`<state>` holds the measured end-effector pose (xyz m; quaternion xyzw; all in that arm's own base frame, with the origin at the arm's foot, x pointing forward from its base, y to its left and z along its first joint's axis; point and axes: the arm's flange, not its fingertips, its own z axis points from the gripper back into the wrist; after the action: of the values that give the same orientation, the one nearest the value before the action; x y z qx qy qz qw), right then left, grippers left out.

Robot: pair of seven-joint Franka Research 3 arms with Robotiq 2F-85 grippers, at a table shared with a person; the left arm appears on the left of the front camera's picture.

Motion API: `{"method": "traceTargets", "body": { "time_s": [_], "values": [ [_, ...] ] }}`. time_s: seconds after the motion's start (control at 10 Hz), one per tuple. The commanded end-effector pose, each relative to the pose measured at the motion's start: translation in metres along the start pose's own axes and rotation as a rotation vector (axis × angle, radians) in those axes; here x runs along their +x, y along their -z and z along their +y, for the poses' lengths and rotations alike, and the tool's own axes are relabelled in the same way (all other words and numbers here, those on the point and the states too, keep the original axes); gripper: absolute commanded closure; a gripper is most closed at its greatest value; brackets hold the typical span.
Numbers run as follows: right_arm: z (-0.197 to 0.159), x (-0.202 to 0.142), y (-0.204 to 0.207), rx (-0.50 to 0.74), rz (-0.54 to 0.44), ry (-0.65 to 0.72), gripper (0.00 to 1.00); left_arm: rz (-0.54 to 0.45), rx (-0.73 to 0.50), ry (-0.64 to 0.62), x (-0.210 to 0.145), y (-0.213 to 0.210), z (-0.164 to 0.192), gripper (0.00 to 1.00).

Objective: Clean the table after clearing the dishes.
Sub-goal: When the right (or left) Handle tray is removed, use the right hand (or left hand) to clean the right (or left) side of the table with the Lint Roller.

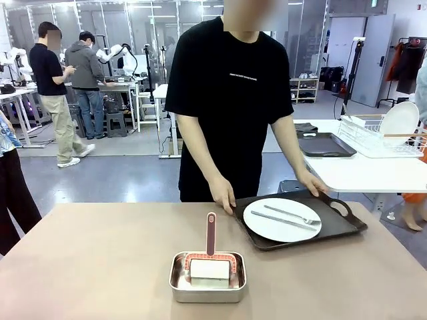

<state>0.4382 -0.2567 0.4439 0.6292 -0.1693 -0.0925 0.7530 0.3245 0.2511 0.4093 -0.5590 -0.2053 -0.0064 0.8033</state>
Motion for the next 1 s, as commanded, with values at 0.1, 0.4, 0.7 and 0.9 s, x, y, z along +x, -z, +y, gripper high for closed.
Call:
{"method": "traceTargets", "body": {
  "time_s": [0.1, 0.4, 0.7, 0.9],
  "values": [
    [0.0036, -0.0008, 0.0003, 0.001, 0.0, -0.007, 0.0, 0.002, 0.011, -0.013, -0.0012, -0.0019, -0.0044, 0.0],
    [0.0036, -0.0008, 0.0003, 0.001, 0.0, -0.007, 0.0, 0.002, 0.011, -0.013, -0.0012, -0.0019, -0.0044, 0.0],
    [0.0036, -0.0008, 0.0003, 0.001, 0.0, -0.007, 0.0, 0.002, 0.011, -0.013, -0.0012, -0.0019, -0.0044, 0.0],
    [0.0036, -0.0008, 0.0003, 0.001, 0.0, -0.007, 0.0, 0.002, 0.011, -0.013, -0.0012, -0.0019, -0.0044, 0.0]
  ]
}}
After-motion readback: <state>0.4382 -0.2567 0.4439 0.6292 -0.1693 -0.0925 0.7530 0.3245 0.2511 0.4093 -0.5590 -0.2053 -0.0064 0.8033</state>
